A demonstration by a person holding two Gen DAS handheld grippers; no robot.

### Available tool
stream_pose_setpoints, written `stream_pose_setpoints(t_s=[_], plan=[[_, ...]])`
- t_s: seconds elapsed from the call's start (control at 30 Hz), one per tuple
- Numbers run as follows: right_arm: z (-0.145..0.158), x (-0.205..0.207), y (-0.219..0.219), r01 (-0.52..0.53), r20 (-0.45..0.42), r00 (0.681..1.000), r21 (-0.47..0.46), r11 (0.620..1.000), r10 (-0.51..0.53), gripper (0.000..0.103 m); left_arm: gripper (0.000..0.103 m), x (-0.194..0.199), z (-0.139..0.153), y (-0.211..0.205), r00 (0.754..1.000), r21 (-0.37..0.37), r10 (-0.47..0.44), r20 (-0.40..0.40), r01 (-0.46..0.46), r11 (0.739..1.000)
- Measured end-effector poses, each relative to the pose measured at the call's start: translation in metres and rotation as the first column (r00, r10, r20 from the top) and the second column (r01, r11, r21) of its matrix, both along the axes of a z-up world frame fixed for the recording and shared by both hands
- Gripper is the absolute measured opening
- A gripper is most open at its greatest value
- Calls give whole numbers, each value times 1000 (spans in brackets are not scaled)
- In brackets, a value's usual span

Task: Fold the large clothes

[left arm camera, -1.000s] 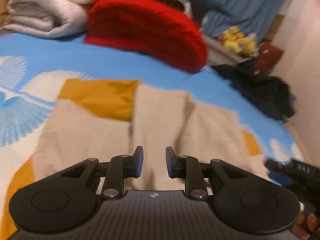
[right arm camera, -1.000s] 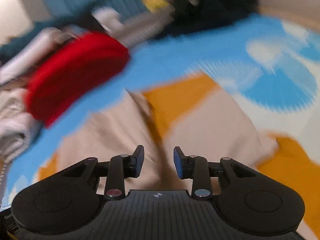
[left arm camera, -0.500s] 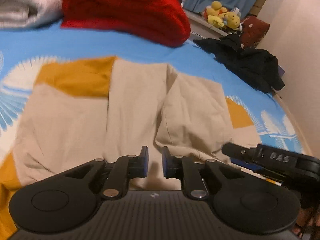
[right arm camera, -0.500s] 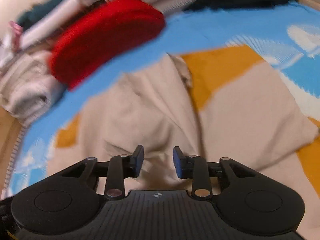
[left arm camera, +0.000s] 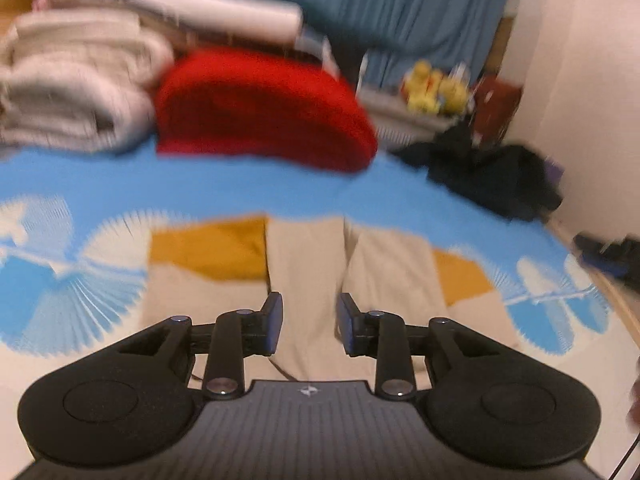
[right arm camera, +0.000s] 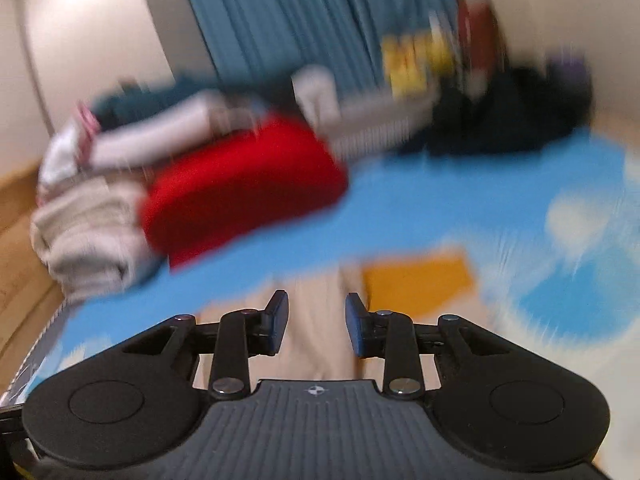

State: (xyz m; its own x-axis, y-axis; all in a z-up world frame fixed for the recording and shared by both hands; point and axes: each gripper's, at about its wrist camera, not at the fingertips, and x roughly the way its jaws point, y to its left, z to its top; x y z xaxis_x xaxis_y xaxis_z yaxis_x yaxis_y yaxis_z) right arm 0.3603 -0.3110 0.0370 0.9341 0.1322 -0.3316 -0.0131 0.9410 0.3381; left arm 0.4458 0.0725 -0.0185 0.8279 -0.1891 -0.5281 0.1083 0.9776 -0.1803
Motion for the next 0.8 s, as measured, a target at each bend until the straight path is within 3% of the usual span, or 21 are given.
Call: stream_pose_setpoints(t_s=[0.1,0.17,0.23,0.37,0.43,0.47,0.6,0.63,0.7,0.8], plan=[[41,-56,-28,40,148,988,-20,999,-37,36,54,-51,29,13,996,30,32,83,-35,999],[57,-95,-56,79,191,979,-12,997,-75,41,55,-99,51,27,990,32,77,120,-81,996],[59,-143,-75,91,202,975,2,996,-90,45,55,-150,60,45,984,-12,102,144,-101,995],[29,-226,-102,121,114,987,-56,991,-114,45,50,-234,52,66,987,-15,113,114,-112,994],[4,-252,-112,138,49,990,-65,988,-135,45,18,-270,40,77,991,-10,115,70,-115,993],[-9,-262,-114,150,21,989,-59,987,-149,45,14,-284,34,84,991,-19,124,46,-124,992],[-63,-284,-124,183,-139,974,16,983,-179,45,13,-324,3,105,985,-16,164,-60,-165,986],[-72,-274,-117,177,-192,967,48,983,-165,45,13,-331,-5,111,983,-24,156,-94,-159,987],[-81,-267,-115,126,-219,970,99,987,-102,45,13,-333,-20,116,976,-38,156,-150,-163,986],[-97,-260,-112,104,-298,950,13,994,-96,44,13,-326,-39,122,961,-67,158,-227,-177,982]])
